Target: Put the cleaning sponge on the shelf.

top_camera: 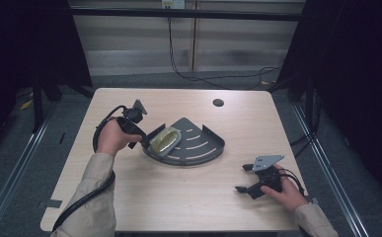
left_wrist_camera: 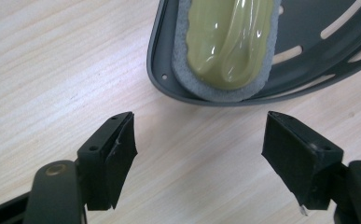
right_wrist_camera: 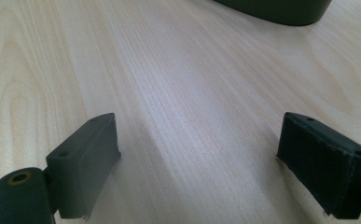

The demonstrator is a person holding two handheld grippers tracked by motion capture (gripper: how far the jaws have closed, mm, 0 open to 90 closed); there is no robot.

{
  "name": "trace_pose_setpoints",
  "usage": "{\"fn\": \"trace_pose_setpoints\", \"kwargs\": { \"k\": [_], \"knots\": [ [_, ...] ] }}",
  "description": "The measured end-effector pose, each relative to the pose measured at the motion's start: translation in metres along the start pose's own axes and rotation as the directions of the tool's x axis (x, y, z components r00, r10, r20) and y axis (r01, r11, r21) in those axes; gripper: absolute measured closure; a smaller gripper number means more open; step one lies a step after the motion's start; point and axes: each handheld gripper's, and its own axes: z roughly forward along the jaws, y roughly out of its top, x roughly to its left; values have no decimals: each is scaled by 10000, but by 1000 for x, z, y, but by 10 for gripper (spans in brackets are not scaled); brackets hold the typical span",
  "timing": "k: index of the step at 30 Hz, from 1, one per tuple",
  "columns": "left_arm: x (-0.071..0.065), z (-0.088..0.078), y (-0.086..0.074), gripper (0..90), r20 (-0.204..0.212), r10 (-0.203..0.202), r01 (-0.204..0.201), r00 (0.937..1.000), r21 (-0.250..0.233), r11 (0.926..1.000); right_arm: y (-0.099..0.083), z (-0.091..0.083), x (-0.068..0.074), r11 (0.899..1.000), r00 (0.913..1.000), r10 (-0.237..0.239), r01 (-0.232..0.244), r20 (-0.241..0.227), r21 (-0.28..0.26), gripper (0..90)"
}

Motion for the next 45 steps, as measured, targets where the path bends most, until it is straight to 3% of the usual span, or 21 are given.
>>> {"fn": "trace_pose_setpoints", "kwargs": {
  "k": [19, 45],
  "knots": [
    [1, 0, -31, 253, 69, 73, -72, 9999, -182, 9998, 0, 0, 0, 10000, 10000, 18, -18, -16, 20, 118],
    [6, 27, -76, 253, 287, -116, 134, 9995, -617, 9980, 0, 0, 0, 10000, 10000, 21, -21, -16, 19, 118]
  ]
}}
